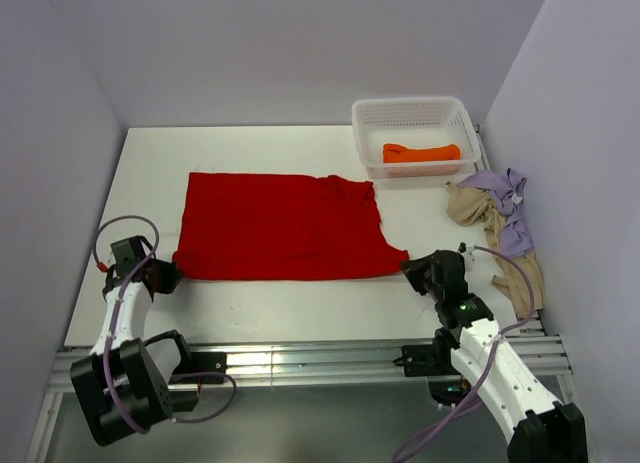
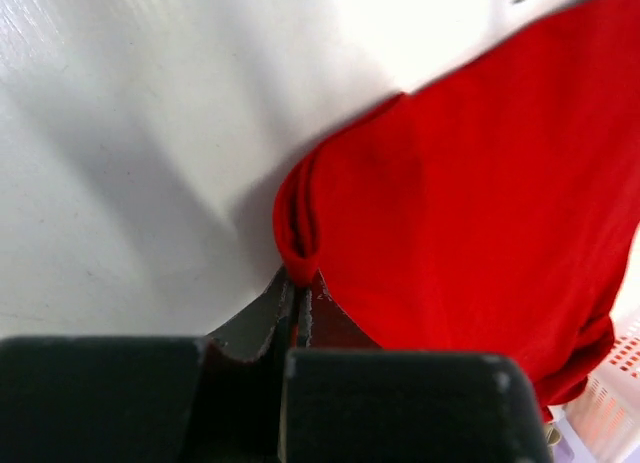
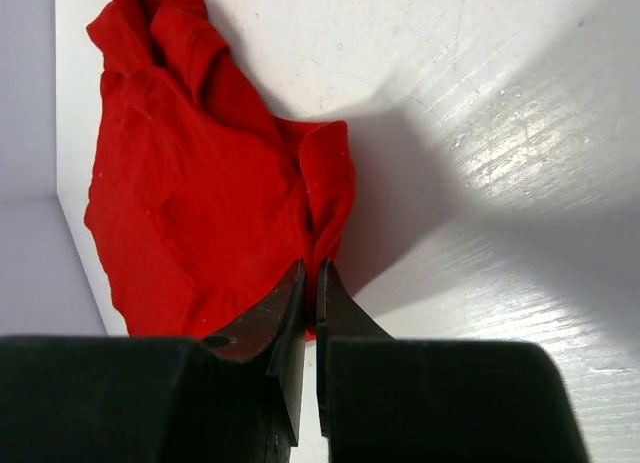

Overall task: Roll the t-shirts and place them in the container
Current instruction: Fold the tshirt

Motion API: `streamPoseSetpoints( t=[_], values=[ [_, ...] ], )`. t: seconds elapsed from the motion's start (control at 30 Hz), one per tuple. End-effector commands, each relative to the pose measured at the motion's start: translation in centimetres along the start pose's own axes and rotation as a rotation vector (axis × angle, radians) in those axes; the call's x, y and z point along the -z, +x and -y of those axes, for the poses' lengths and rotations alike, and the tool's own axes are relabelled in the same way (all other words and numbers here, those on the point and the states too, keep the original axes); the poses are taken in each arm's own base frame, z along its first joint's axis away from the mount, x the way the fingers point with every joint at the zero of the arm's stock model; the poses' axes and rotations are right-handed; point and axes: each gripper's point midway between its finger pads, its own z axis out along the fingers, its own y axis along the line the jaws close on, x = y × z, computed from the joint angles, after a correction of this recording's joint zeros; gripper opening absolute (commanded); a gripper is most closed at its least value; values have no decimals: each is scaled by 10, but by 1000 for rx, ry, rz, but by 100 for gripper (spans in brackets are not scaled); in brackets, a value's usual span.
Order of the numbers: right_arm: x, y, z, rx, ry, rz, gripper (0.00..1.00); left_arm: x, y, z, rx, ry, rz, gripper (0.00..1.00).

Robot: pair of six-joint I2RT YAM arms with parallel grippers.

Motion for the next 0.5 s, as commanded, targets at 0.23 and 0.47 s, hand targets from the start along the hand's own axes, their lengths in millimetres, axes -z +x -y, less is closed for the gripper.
streamPoseSetpoints(
  t=[0.23, 0.47],
  values=[
    [3, 1, 10, -22, 32, 4, 2, 22, -18, 16, 2, 47, 85, 6],
    [9, 2, 11, -25, 16, 4, 6, 25, -23, 11, 24, 21, 119, 12]
  ],
)
